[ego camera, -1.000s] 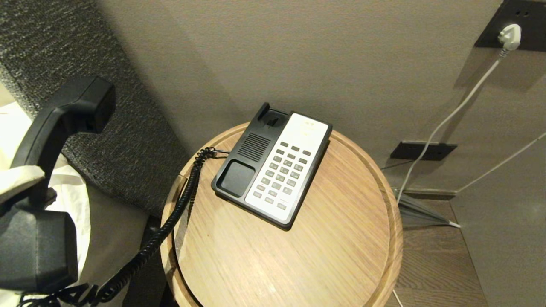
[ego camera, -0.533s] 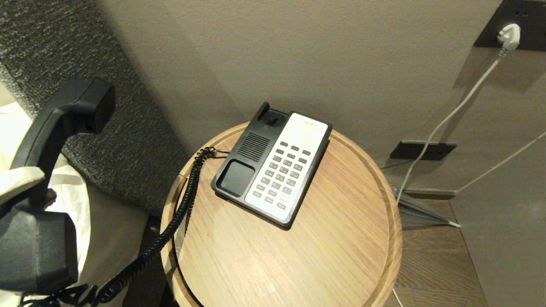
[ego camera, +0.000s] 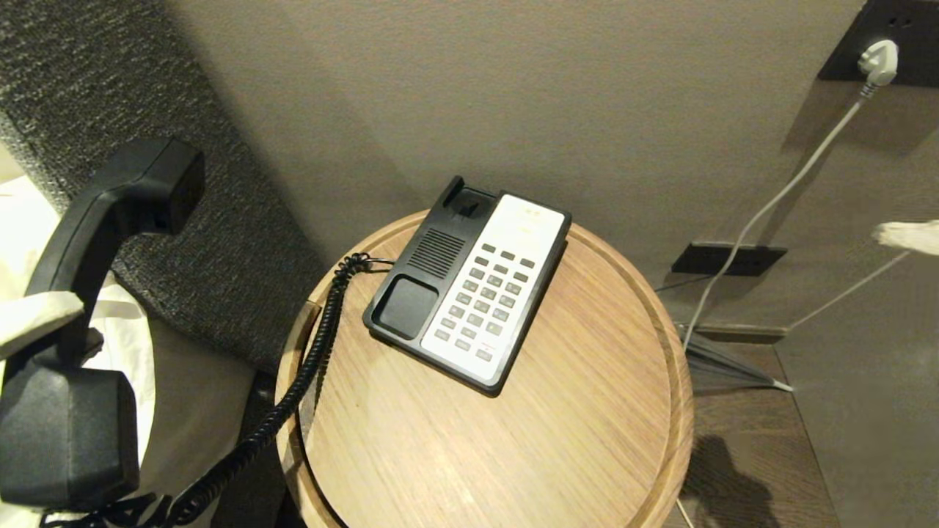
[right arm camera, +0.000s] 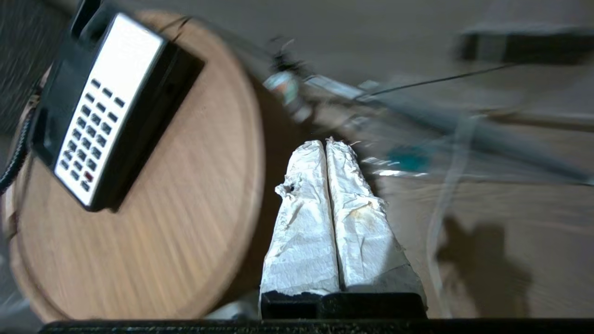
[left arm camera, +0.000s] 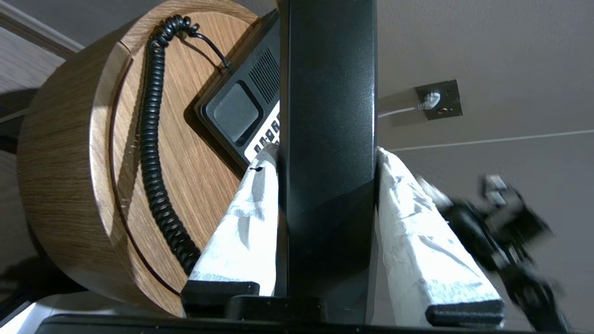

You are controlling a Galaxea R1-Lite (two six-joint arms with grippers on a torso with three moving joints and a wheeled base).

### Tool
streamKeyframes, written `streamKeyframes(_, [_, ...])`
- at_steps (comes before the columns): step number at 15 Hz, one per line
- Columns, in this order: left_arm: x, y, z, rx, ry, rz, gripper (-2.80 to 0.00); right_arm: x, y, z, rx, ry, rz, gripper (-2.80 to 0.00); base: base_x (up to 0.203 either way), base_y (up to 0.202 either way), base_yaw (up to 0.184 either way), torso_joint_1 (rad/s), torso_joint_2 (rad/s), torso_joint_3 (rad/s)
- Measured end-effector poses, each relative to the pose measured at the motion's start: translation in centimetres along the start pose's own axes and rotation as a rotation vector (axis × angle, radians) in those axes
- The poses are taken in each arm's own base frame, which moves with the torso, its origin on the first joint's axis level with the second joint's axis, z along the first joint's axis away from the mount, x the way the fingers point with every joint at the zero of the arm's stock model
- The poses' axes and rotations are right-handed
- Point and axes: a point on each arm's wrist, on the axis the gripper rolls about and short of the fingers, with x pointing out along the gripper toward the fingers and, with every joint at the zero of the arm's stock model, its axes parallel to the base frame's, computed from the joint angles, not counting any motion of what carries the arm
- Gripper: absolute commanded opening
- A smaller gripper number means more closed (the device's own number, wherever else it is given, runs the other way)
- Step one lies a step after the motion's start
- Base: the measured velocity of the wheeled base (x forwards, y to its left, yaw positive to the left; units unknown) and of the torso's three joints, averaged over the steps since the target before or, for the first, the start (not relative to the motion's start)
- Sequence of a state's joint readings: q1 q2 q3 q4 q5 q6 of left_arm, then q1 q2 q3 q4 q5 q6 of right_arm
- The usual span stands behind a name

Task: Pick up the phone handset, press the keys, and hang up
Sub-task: Dial the number

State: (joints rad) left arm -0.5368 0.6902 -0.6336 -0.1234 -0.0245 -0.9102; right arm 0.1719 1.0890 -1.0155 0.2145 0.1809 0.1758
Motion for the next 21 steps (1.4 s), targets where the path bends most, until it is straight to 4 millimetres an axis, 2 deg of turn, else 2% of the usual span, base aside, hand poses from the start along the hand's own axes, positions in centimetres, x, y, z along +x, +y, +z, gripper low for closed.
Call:
streamKeyframes(1, [0.0,0.0,0.0,0.0,0.001,0.001,-2.8,1.8,0.9,0.4,0.0,0.024,0.032,-2.8,0.0,0.0,0.0,0.0,0.0,0.0])
streamKeyframes(2, [0.0,0.0,0.0,0.0,0.003,0.001,-2.8,3.8,2.5,0.7,0.003,0.043,0.063,-2.8,0.0,0.0,0.0,0.0,0.0,0.0])
streamKeyframes(4, [0.0,0.0,0.0,0.0,0.003,0.0,-2.8,6.6,5.8,1.2,0.017,0.058,0.097,-2.8,0.0,0.0,0.0,0.0,0.0,0.0])
streamKeyframes(6, [-0.1,0.0,0.0,0.0,0.002,0.0,-2.8,8.5,9.5,1.0,0.027,0.075,0.13,-2.8,0.0,0.0,0.0,0.0,0.0,0.0])
streamKeyframes(9, [-0.1,0.0,0.0,0.0,0.002,-0.001,-2.8,10.0,13.3,-0.6,0.001,0.128,0.178,-2.8,0.0,0.0,0.0,0.0,0.0,0.0])
streamKeyframes(13, [0.0,0.3,-0.2,0.002,0.006,0.005,-2.8,11.2,15.7,-2.1,0.001,0.155,0.204,-2.8,0.0,0.0,0.0,0.0,0.0,0.0])
streamKeyframes(21, [-0.1,0.4,-0.3,0.008,0.006,0.006,-2.8,14.1,17.4,-4.3,-0.019,0.161,0.146,-2.8,0.0,0.0,0.0,0.0,0.0,0.0])
